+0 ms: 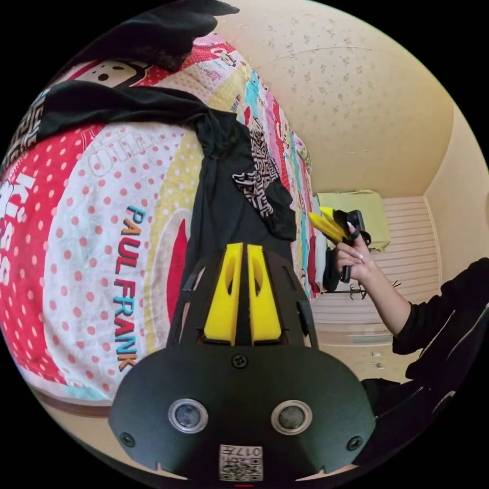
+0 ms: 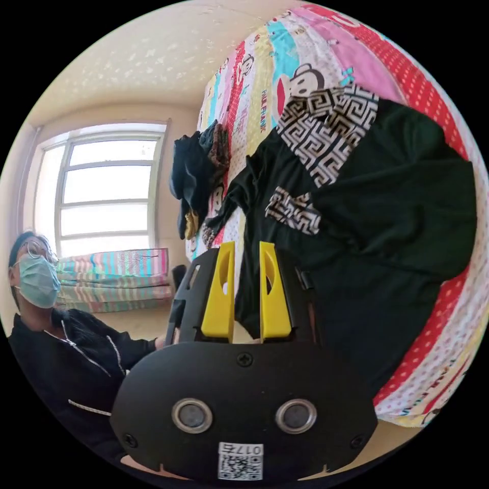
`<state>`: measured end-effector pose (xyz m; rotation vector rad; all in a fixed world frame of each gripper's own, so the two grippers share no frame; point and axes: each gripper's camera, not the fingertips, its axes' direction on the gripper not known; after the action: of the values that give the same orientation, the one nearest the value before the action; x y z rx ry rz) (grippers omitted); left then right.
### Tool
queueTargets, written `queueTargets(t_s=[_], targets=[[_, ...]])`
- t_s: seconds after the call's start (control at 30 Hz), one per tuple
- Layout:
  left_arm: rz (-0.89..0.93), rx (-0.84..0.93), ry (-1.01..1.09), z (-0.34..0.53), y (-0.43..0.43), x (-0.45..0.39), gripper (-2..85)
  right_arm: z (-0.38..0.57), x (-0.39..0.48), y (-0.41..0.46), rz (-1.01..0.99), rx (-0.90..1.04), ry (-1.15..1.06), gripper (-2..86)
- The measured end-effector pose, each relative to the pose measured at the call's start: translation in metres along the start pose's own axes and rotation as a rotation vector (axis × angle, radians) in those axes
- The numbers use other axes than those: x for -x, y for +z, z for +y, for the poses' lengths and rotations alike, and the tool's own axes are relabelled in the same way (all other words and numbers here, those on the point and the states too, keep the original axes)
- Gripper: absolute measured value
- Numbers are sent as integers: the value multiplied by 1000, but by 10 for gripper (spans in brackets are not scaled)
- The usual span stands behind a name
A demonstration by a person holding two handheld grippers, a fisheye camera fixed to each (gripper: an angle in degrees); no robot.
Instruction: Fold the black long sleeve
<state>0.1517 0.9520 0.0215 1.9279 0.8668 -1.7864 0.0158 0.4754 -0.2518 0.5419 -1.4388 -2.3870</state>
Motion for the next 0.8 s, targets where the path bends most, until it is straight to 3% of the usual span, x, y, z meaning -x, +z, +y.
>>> queueTargets(t_s=[0.07, 0.13, 0.33, 0.4, 0.47, 0.53, 0.63, 0.8], targets=[[18, -18, 29, -11, -5, -6, 27, -14, -9, -16, 143, -16, -97, 84], [17, -16, 72, -24, -3, -18, 30, -28, -16, -9, 164, 22, -166, 85], [-22, 146, 71, -35, 31, -35, 34, -57, -44, 74, 332, 198, -369, 69], [-12, 177, 65, -32, 34, -38, 34, -55, -58, 105, 419, 316, -389, 53], [4, 177, 52, -27, 32, -39, 34, -34, -66, 119, 563, 309, -459, 32], [21, 159, 30, -19, 26, -38, 36, -16, -63, 107, 556, 248, -462, 23], [97, 104, -5, -15, 19, -32, 46, 28, -55, 78, 371, 177, -485, 17], [182, 14, -70, -20, 11, -24, 78, 97, -95, 86, 382, 266, -468, 17]])
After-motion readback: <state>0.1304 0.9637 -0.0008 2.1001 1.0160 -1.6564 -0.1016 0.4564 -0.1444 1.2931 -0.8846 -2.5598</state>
